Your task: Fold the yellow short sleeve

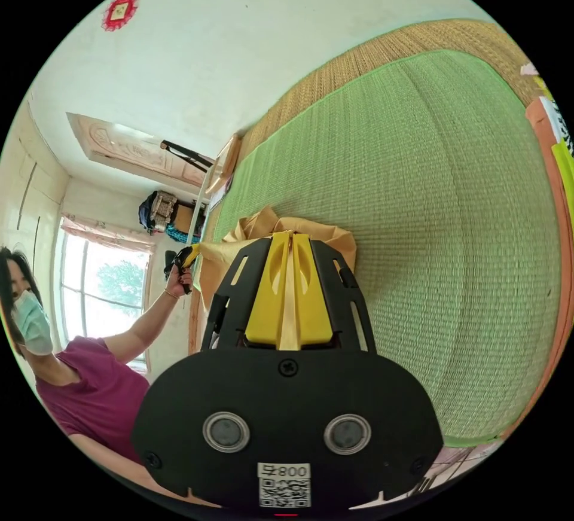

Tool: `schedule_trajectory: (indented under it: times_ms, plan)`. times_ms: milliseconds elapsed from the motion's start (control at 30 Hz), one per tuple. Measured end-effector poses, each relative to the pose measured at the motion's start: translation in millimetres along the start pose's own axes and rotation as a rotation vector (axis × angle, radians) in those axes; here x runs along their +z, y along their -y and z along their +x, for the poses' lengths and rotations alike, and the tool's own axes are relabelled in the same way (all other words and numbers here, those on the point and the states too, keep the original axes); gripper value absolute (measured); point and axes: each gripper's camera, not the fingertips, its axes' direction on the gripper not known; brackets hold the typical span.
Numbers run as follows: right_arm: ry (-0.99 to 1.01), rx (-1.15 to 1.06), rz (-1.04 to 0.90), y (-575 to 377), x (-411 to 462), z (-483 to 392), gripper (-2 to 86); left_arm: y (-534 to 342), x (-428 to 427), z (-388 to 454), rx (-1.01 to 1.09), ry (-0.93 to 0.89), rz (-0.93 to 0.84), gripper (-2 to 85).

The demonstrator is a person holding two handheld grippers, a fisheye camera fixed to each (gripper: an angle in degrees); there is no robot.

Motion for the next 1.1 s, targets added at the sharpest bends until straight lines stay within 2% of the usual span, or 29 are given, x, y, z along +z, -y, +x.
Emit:
schedule_trajectory:
  times_ms: [300,600,833,1100]
  plan:
    - [0.039,0.063,-0.052,17.9,62.2,29.1,0.5,16.9,65.5,-43.9,-0.079,0.054,-0.007,1.7]
    - [0.101,0.083,-0.005,1.8,68.1,32.4,2.3,1.0,93.6,-36.9,-0.046,-0.026,0.063,3.3]
    - [0.14,0.064,0.06,-28.4,61.1,10.0,5.0,-26.7,174.0,-3.8,0.001,-0.032,-0.112,6.5]
    - [0.084,-0.105,-0.224,-25.2,181.0,-87.8,3.2,-15.0,250.0,-3.8,-0.059,0.047,-0.18,4.7]
